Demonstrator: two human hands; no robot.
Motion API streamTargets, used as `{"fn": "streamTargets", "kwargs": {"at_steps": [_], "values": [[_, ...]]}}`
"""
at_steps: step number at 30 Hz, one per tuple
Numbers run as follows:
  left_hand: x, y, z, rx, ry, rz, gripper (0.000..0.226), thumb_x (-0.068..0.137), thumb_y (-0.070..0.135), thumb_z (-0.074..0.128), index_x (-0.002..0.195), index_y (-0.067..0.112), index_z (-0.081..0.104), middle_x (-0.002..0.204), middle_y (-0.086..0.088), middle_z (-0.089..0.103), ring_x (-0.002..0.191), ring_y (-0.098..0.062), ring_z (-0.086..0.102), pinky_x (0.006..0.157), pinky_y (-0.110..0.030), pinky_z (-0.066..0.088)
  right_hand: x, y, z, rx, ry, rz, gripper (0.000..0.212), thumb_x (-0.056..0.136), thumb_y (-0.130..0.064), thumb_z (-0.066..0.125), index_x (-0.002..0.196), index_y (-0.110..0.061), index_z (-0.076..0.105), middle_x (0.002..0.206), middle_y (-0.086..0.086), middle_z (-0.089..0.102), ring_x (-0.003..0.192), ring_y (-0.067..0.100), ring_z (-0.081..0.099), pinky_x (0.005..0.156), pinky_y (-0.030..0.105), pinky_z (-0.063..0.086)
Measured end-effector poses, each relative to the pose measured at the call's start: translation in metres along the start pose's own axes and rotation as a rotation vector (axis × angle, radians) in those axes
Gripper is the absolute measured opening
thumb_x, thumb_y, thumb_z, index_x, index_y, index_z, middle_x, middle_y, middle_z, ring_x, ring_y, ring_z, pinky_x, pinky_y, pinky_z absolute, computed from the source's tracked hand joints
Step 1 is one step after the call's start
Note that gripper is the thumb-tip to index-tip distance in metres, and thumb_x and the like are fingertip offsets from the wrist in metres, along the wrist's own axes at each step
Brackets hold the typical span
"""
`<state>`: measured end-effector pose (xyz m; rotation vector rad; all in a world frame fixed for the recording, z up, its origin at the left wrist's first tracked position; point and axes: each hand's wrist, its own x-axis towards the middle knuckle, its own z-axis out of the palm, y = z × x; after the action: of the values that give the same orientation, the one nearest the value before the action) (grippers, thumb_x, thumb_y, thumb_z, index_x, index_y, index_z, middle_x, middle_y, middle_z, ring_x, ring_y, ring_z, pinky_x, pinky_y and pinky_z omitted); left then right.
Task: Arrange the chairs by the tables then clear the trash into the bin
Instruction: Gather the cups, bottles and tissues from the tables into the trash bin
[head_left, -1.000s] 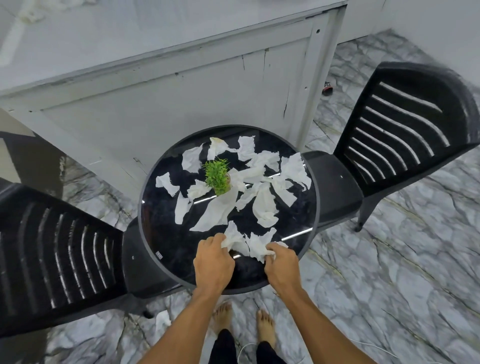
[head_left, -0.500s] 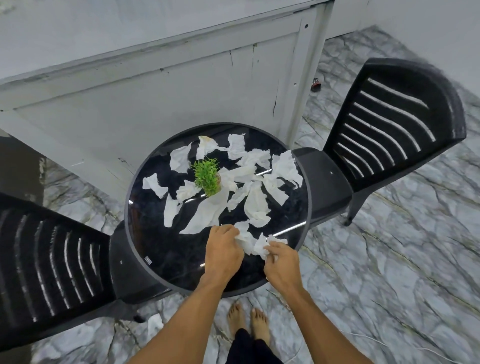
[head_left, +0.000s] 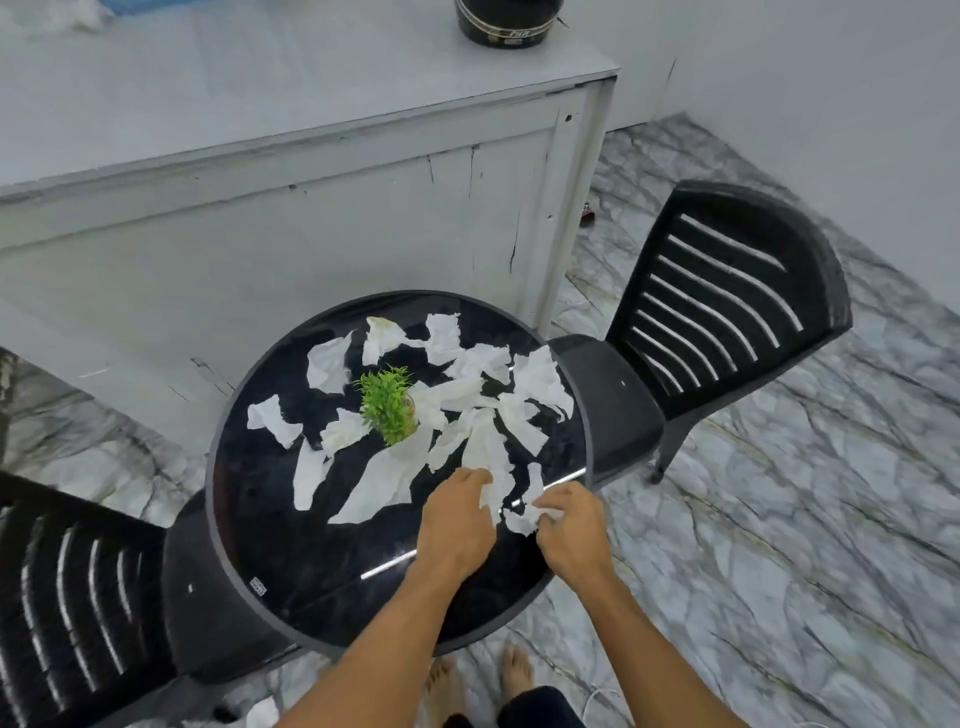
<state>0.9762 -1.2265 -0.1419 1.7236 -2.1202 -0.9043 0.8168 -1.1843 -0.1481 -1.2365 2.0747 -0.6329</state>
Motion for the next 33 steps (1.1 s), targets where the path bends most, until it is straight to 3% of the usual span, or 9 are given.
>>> {"fn": "streamTargets", "kwargs": {"at_steps": [3,8,13,18,21,23,27,30,33], "values": [[0.004,0.009,0.015,0.049,-0.084,0.002,0.054,0.092,0.007,0.052,0.144,0.021,0.046,0.147,0.007,0.046,0.131,-0.015,0.046,0.108,-0.029,0.037,0.019,-0.001,-0.014,-0.012,-0.016,-0.009,0.028,0.08,0.004,0.056,0.091,-0.013,0.076,0.111,-0.004,0.066,0.105,0.009,0.059,0.092,0.012,0.042],[0.002,0.012,0.031,0.13,-0.105,-0.093,0.027,0.096,0.01,0.047,0.118,0.018,0.059,0.109,0.002,0.06,0.109,-0.02,0.053,0.088,-0.031,0.045,0.056,-0.007,-0.02,-0.045,-0.114,-0.048,0.034,0.083,-0.001,0.057,0.107,-0.018,0.075,0.108,-0.01,0.068,0.103,0.01,0.062,0.091,0.021,0.048],[0.0,0.014,0.039,0.133,-0.006,-0.185,0.041,0.098,0.015,0.049,0.138,0.021,0.053,0.116,0.004,0.062,0.115,-0.016,0.047,0.09,-0.032,0.047,0.096,-0.007,-0.012,-0.127,-0.287,-0.187,0.046,0.086,-0.002,0.056,0.13,-0.012,0.064,0.126,0.002,0.065,0.124,0.02,0.054,0.11,0.033,0.041],[-0.003,0.022,0.037,0.118,0.139,-0.249,0.026,0.092,0.008,0.057,0.114,0.013,0.072,0.103,0.001,0.062,0.107,-0.02,0.053,0.078,-0.042,0.054,0.113,0.001,-0.012,-0.227,-0.352,-0.262,0.026,0.083,0.006,0.051,0.077,-0.015,0.065,0.083,-0.001,0.054,0.078,0.019,0.057,0.062,0.03,0.047],[0.0,0.024,0.03,0.101,0.185,-0.317,0.025,0.093,0.011,0.055,0.112,0.012,0.071,0.104,0.003,0.06,0.106,-0.017,0.054,0.087,-0.035,0.05,0.112,0.009,-0.009,-0.186,-0.389,-0.203,0.04,0.088,0.007,0.053,0.122,-0.016,0.052,0.103,-0.006,0.057,0.084,0.014,0.06,0.053,0.004,0.04],[0.007,0.025,0.028,0.065,0.213,-0.344,0.022,0.093,0.009,0.055,0.108,0.011,0.072,0.11,0.004,0.059,0.106,-0.018,0.056,0.09,-0.028,0.047,0.113,0.014,-0.008,-0.197,-0.375,-0.248,0.041,0.087,0.008,0.054,0.125,-0.01,0.056,0.108,-0.001,0.061,0.089,0.015,0.061,0.061,0.001,0.04],[0.023,0.025,0.032,0.055,0.085,-0.376,0.018,0.087,0.0,0.053,0.097,0.006,0.068,0.139,-0.004,0.05,0.115,-0.025,0.053,0.09,-0.021,0.042,0.116,0.022,-0.005,-0.238,-0.408,-0.331,0.026,0.086,0.007,0.052,0.099,-0.001,0.073,0.103,0.004,0.062,0.096,0.024,0.056,0.072,0.016,0.037],[0.025,0.026,0.038,0.048,0.044,-0.406,0.019,0.088,-0.003,0.05,0.093,0.009,0.063,0.107,-0.003,0.059,0.105,-0.024,0.055,0.082,-0.019,0.041,0.113,0.025,-0.009,-0.263,-0.408,-0.361,0.048,0.091,-0.002,0.053,0.137,-0.016,0.056,0.11,0.003,0.062,0.1,0.02,0.053,0.085,0.021,0.042],[0.022,0.031,0.036,0.033,0.08,-0.482,0.027,0.095,0.006,0.049,0.118,0.016,0.059,0.109,0.0,0.059,0.107,-0.019,0.053,0.084,-0.024,0.043,0.113,0.025,-0.008,-0.274,-0.431,-0.346,0.062,0.093,-0.005,0.053,0.151,-0.019,0.037,0.116,0.005,0.057,0.102,0.018,0.05,0.089,0.023,0.042]]}}
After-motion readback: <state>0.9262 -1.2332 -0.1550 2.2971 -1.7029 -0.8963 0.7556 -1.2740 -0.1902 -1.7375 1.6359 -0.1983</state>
